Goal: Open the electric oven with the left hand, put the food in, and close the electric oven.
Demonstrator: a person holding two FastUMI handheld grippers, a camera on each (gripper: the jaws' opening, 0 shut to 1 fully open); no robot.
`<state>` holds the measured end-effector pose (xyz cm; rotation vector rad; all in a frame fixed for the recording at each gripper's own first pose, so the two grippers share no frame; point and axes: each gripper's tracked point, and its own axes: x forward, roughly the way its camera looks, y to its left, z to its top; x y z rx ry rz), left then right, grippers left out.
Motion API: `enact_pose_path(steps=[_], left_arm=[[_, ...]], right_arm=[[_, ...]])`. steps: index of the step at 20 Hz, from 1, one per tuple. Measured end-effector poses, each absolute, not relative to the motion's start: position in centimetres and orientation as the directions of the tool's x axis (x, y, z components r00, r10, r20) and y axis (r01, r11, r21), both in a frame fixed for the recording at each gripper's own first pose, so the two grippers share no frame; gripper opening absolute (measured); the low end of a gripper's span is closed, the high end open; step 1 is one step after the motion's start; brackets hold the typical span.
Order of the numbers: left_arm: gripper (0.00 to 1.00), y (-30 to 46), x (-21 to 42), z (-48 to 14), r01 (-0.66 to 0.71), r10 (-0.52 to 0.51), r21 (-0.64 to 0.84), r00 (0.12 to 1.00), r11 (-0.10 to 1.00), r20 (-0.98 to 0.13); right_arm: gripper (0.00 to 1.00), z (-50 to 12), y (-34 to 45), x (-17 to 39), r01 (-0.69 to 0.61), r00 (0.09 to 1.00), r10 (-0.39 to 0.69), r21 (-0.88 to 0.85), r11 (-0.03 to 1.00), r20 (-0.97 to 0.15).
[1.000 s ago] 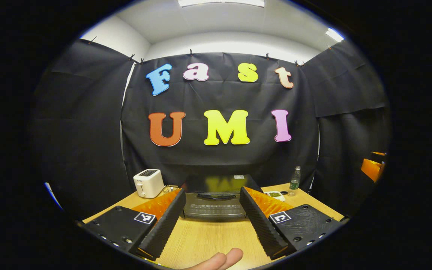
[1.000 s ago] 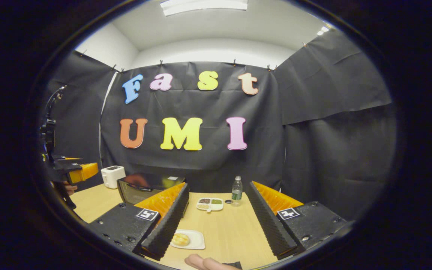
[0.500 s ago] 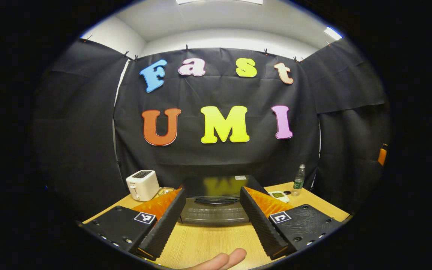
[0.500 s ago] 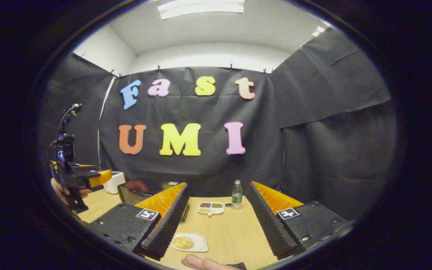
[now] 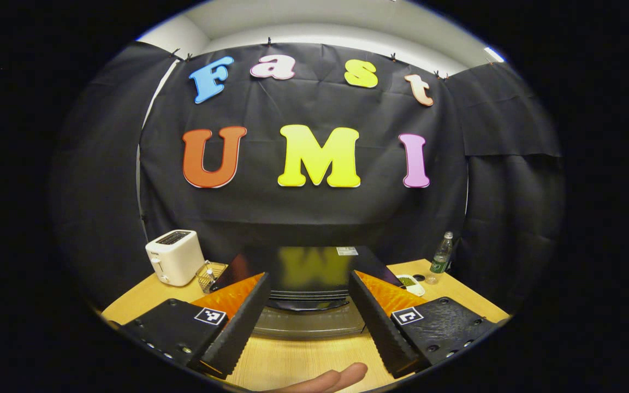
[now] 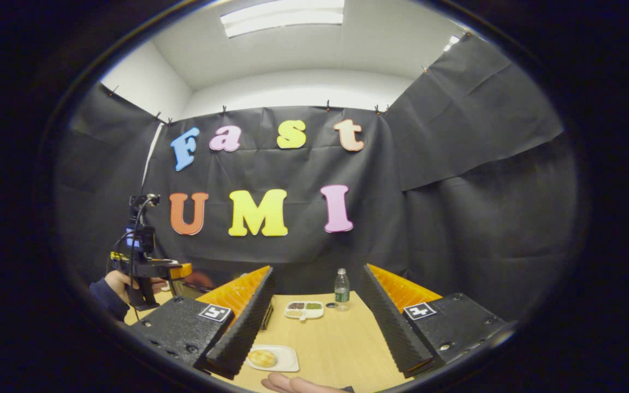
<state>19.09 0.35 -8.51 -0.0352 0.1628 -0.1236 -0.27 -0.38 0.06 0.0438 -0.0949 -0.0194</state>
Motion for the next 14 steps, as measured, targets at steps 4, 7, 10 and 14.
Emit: enact_pose_path(steps=[4,7,10,14], left_arm=[[0.94,-0.1,21.3,-12.1,0.129,-0.134,-0.035,0.964,0.991,-0.228],[0.94,-0.3,22.6,-13.4,0.138,-0.142,-0.034,0.957,0.99,-0.253],[0.94,0.2,23.1,-15.5,0.125,-0.124,-0.016,0.945,0.992,-0.304],[0.97,0.3,23.4,-15.8,0.117,-0.112,0.006,0.957,0.993,-0.267]], right_arm=[[0.96,-0.3,-1.3,0.1,0.028,0.996,-0.033,0.061,0.998,0.085],[0.96,-0.6,-1.6,0.2,0.027,0.996,-0.032,0.06,0.998,0.085],[0.96,-1.1,-1.9,0.1,0.036,0.995,-0.038,0.034,0.999,0.089],[0.96,-1.4,-2.5,0.4,0.039,0.996,-0.045,0.072,0.997,0.076]])
